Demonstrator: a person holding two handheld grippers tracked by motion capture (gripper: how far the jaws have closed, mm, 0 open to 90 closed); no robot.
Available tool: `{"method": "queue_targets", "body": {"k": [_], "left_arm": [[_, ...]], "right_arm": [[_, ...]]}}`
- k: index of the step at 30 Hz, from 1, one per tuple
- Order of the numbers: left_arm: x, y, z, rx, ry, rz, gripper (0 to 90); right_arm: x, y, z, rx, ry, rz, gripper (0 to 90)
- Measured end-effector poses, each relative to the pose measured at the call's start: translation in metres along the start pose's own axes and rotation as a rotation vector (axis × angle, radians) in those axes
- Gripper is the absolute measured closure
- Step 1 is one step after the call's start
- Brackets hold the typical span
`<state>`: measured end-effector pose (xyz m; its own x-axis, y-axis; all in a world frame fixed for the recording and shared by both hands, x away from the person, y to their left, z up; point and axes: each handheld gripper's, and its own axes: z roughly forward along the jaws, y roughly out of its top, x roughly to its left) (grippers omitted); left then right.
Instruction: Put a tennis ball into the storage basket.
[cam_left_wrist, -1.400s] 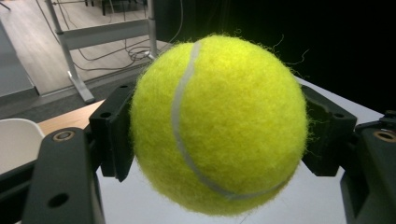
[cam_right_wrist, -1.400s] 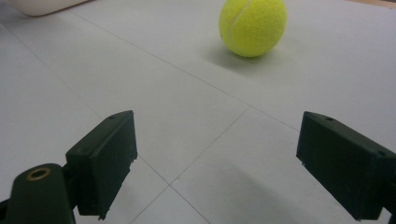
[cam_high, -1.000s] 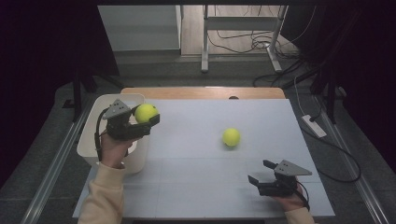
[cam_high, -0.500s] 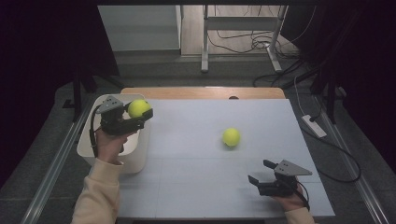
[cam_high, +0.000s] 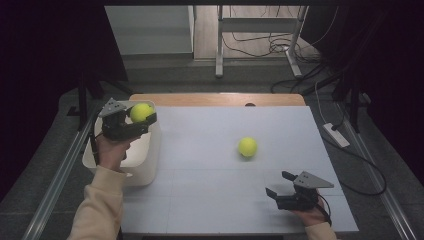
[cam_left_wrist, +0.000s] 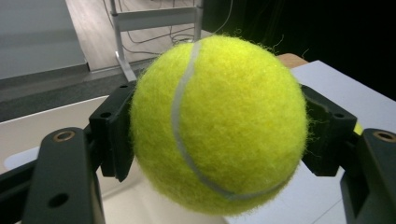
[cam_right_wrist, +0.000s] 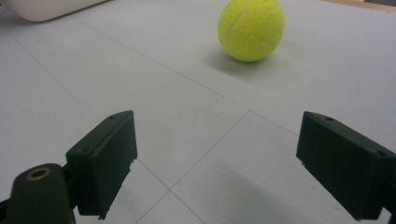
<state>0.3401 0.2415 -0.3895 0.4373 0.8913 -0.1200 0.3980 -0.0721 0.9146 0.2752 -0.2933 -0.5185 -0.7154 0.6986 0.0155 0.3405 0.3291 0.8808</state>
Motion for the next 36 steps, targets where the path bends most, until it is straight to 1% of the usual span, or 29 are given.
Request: {"method": "queue_targets", "body": {"k": [1, 2, 5, 6, 11, 13, 18, 24, 25, 26, 33, 36], "left_arm": [[0.003, 0.000, 0.000, 0.000, 0.004, -0.005, 26.5], [0.003, 0.000, 0.000, 0.000, 0.004, -0.005, 26.5], [0.012, 0.001, 0.001, 0.005, 0.019, -0.020, 26.5], [0.012, 0.001, 0.001, 0.005, 0.019, -0.020, 26.5], [0.023, 0.003, 0.001, 0.020, 0.052, -0.029, 26.5], [0.025, 0.003, 0.002, 0.022, 0.056, -0.031, 26.5], [0.036, 0.003, 0.003, 0.052, 0.088, -0.037, 26.5], [0.051, 0.002, 0.004, 0.068, 0.090, -0.086, 26.5], [0.051, 0.002, 0.004, 0.068, 0.090, -0.086, 26.5], [0.056, 0.002, 0.005, 0.080, 0.098, -0.096, 26.4], [0.063, 0.003, 0.009, 0.112, 0.137, -0.092, 26.4], [0.066, 0.003, 0.012, 0.125, 0.143, -0.092, 26.4]], "right_arm": [[0.000, 0.000, 0.000, 0.000, 0.000, 0.000, 12.2], [0.000, 0.000, 0.000, 0.000, 0.000, 0.000, 12.2], [0.000, 0.000, 0.000, 0.002, 0.001, -0.002, 12.2], [0.000, 0.000, 0.000, 0.002, 0.001, -0.002, 12.2], [0.000, 0.000, 0.000, 0.005, -0.001, -0.004, 12.3], [0.000, 0.000, 0.000, 0.005, 0.000, -0.005, 12.3], [0.000, 0.000, 0.000, 0.003, 0.003, -0.004, 12.3], [0.000, 0.000, 0.001, 0.006, 0.001, -0.005, 12.3], [0.000, 0.000, 0.001, 0.006, 0.002, -0.004, 12.3], [0.000, 0.000, 0.001, 0.006, 0.002, -0.005, 12.4], [0.000, 0.000, 0.001, 0.007, 0.001, -0.006, 12.4], [0.000, 0.000, 0.001, 0.007, 0.002, -0.006, 12.4]]}}
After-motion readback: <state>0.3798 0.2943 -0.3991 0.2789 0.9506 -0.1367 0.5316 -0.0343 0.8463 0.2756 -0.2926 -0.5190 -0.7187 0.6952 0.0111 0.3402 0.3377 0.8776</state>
